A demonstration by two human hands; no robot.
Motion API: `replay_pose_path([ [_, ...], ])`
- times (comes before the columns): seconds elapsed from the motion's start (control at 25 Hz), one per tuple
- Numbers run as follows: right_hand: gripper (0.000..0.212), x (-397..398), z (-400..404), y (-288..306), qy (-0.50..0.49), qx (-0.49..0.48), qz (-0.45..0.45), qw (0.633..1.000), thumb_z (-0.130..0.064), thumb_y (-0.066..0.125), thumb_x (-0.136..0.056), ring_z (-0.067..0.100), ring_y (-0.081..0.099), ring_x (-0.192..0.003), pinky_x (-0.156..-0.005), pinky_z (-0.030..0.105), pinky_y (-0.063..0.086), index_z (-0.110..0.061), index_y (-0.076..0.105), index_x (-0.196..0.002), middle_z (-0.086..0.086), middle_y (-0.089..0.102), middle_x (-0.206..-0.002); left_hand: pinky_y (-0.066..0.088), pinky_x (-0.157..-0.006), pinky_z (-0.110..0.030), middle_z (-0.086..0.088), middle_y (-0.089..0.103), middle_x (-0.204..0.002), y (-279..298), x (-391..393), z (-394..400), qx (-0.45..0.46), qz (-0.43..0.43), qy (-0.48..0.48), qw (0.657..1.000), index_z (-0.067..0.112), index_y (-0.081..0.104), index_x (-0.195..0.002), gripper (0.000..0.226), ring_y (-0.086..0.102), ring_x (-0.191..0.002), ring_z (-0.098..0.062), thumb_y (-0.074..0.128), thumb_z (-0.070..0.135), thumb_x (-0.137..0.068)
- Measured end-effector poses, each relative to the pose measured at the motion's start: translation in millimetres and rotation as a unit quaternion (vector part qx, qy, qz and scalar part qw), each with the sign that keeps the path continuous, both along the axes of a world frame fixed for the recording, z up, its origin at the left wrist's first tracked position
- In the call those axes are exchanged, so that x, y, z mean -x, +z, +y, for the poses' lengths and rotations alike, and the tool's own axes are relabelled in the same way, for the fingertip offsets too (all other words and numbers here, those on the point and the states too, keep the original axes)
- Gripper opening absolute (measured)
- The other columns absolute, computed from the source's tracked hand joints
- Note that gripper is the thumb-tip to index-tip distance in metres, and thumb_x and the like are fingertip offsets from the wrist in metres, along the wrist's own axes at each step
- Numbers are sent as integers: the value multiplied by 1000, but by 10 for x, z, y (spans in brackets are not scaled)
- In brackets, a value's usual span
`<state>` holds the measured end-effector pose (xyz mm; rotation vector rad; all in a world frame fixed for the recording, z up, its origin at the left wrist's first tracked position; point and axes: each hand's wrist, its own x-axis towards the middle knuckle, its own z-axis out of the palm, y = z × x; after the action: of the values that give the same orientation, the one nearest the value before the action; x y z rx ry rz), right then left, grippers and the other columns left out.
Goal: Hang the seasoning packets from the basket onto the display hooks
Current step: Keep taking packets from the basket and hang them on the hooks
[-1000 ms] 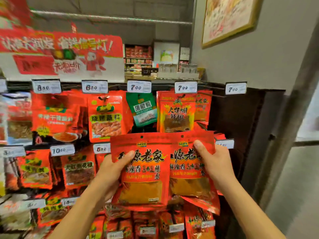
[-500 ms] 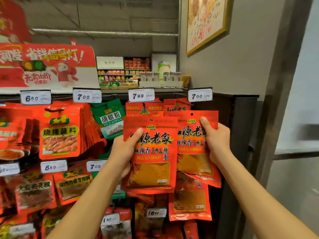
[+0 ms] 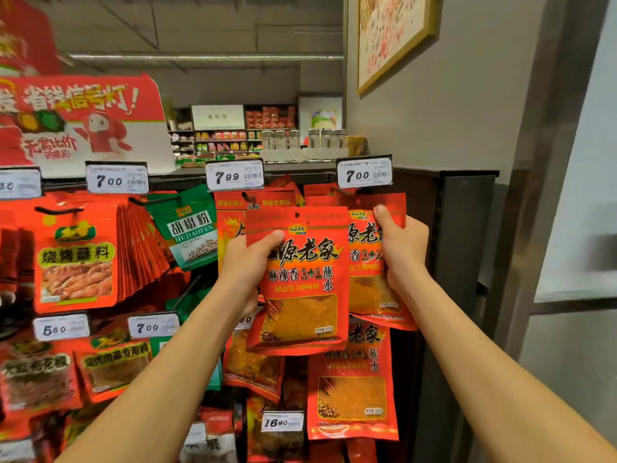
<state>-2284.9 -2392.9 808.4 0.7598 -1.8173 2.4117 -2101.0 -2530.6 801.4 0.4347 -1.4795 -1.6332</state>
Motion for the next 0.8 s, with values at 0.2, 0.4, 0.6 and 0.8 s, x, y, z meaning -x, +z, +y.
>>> replay_pose_path([
  [0.2,27,15,3,10,-15,1,45,999,-46,70,-89,19,76,-73,-78,54,62,-34,72,-65,0,77,-74,61,-64,-39,-3,79,-90,23,43,-7,5,0,-2,1000,21,72,-99,9,77,-80,-24,71,25,-91],
  [0.4,28,15,-9,48,-47,-6,89,995,-49,66,-89,13,74,-68,-73,45,62,-36,71,-64,-7,75,-70,62,-69,-41,-2,80,-88,58,116,15,34,13,-9,999,23,71,-95,10,77,-80,-22,73,31,-91],
  [0.6,36,88,-73,113,-100,-11,82,992,-42,66,-88,6,65,-57,-62,36,53,-31,67,-54,-12,68,-57,61,-64,-38,-2,80,-86,45,179,-13,37,23,-9,999,23,70,-96,12,77,-78,-21,73,32,-90],
  [0.8,39,168,-101,150,-92,-10,73,993,-49,70,-88,10,72,-63,-66,42,61,-27,67,-57,-9,72,-63,60,-59,-37,-1,79,-82,59,205,-64,32,26,-3,999,23,71,-90,10,77,-74,-21,75,32,-89],
])
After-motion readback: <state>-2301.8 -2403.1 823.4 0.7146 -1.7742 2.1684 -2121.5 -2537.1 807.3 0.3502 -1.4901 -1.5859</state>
